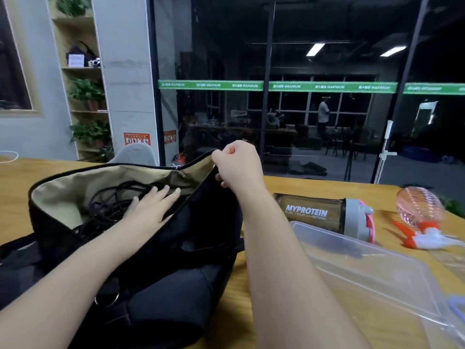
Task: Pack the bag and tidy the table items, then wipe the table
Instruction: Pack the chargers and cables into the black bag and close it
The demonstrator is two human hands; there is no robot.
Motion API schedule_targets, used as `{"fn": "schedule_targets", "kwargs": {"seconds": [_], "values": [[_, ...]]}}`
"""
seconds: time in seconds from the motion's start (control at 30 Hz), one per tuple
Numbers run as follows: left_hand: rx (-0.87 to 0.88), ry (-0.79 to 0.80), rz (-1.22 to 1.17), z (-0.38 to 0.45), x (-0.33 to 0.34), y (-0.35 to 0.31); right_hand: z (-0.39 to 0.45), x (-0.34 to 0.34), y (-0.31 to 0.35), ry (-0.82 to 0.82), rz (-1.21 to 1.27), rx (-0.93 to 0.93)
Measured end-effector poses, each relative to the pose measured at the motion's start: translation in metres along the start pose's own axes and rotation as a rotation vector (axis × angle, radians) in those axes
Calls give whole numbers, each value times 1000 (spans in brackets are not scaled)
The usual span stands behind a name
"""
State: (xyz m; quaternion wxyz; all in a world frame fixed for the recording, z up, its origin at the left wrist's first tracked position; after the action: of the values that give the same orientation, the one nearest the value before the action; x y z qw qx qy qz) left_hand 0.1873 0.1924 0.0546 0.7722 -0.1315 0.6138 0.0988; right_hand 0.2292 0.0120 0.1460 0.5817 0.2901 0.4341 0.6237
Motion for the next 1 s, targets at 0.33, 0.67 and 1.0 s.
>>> {"fn": "schedule_targets", "kwargs": {"seconds": [0.33, 0.67, 1.0], "values": [[301, -259, -286, -96, -47, 0, 2, 5, -16, 7, 185, 105], [235, -576, -268, -106, -78, 11, -7, 26, 1, 147, -207, -62], [-58, -574, 233, -54, -92, 37, -38, 69, -2, 632, -281, -40]]}}
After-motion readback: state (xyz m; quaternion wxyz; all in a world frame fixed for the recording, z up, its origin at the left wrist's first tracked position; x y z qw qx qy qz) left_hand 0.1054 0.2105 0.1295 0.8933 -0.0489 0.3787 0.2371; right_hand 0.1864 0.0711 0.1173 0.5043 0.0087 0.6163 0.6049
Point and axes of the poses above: each hand's wrist, its own z-axis towards the middle knuckle, its own x-axis out of the palm, y = z × x, the point moved 5 cm from there along z, towards the middle knuckle, and after that the axes turned 8 degrees about z, right-handed, at the moved point
